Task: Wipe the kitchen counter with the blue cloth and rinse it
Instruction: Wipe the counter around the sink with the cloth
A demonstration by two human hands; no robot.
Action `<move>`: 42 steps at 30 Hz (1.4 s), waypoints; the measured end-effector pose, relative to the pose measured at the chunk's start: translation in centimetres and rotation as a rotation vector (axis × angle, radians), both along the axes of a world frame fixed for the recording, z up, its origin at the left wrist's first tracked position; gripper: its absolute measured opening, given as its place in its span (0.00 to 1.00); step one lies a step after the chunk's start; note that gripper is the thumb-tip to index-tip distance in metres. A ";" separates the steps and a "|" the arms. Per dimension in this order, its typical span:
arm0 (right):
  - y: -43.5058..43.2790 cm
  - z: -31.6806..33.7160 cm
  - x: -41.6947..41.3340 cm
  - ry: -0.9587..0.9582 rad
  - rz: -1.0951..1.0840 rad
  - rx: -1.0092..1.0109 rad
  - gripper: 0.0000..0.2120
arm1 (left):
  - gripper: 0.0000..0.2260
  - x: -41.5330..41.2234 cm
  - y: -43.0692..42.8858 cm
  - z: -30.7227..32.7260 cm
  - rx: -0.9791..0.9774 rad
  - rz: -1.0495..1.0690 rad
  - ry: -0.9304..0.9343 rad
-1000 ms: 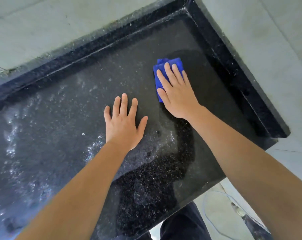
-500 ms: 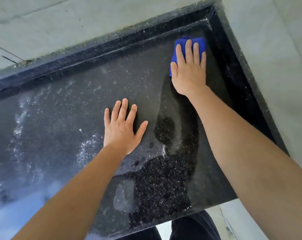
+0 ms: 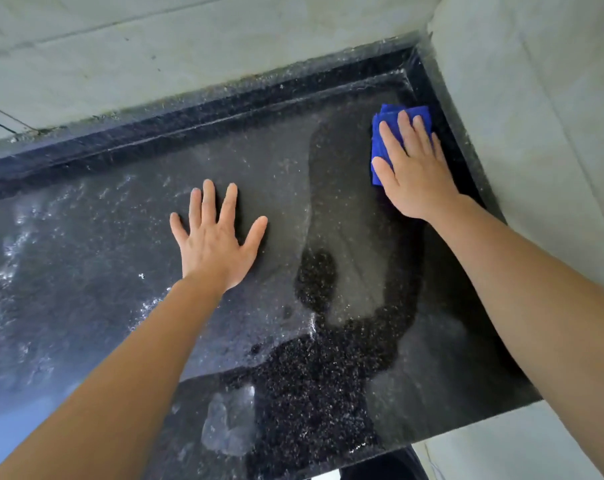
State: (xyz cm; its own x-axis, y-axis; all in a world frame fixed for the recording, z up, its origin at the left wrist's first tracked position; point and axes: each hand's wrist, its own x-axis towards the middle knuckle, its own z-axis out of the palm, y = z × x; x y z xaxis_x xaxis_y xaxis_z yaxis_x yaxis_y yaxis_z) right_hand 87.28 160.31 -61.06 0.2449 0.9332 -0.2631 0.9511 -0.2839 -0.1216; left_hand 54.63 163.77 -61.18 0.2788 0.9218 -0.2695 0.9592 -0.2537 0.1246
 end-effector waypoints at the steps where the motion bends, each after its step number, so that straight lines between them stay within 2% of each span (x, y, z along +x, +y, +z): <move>1: 1.6 0.0 -0.2 -0.004 -0.050 0.002 0.29 | 0.35 -0.2 0.2 -0.3 -0.024 -0.011 0.015; 5: 7.8 -0.5 -3.9 -0.014 -0.201 0.032 0.30 | 0.34 -0.5 0.2 -0.8 -0.052 -0.021 0.021; 7: 9.0 -0.4 -6.5 -0.007 -0.178 0.034 0.30 | 0.34 -0.6 0.2 -0.7 -0.058 -0.026 0.018; 12: 5.8 0.2 -9.1 0.023 0.292 0.034 0.29 | 0.34 -0.5 0.2 -0.8 -0.067 -0.023 0.021; 14: 4.9 0.1 -7.3 0.043 0.370 0.034 0.29 | 0.34 -0.4 0.2 -0.8 -0.062 -0.025 0.029; 16: 5.0 -0.2 -4.5 0.005 0.212 0.064 0.29 | 0.34 -0.4 0.2 -1.0 -0.058 -0.040 0.060; 19: 6.2 -0.5 -1.5 -0.057 -0.175 0.064 0.30 | 0.34 -0.4 0.1 -1.1 -0.053 -0.046 0.083; 23: 8.8 -0.3 -6.2 -0.038 -0.401 0.106 0.29 | 0.34 -0.4 0.3 -1.1 -0.058 -0.062 0.108; 24: 9.1 -0.3 -8.0 -0.024 -0.343 0.119 0.29 | 0.34 -0.4 0.3 -1.2 -0.051 -0.061 0.106; 27: 7.8 -0.4 -12.2 -0.014 0.067 0.107 0.28 | 0.34 -0.3 0.3 -1.1 -0.049 -0.058 0.109; 29: 5.4 -0.5 -12.1 0.012 0.304 0.082 0.28 | 0.34 -0.3 0.1 -1.1 -0.046 -0.056 0.111; 31: 3.1 -0.7 -9.6 0.010 0.363 0.083 0.27 | 0.34 -0.3 0.2 -1.1 -0.045 -0.057 0.105; 36: 1.7 -0.4 -3.7 -0.049 -0.099 0.031 0.28 | 0.34 -0.5 0.3 -1.0 -0.077 -0.070 0.098; 42: 2.7 -0.3 -5.0 -0.046 -0.196 0.011 0.29 | 0.33 -2.1 1.6 0.8 -0.182 -0.139 -0.011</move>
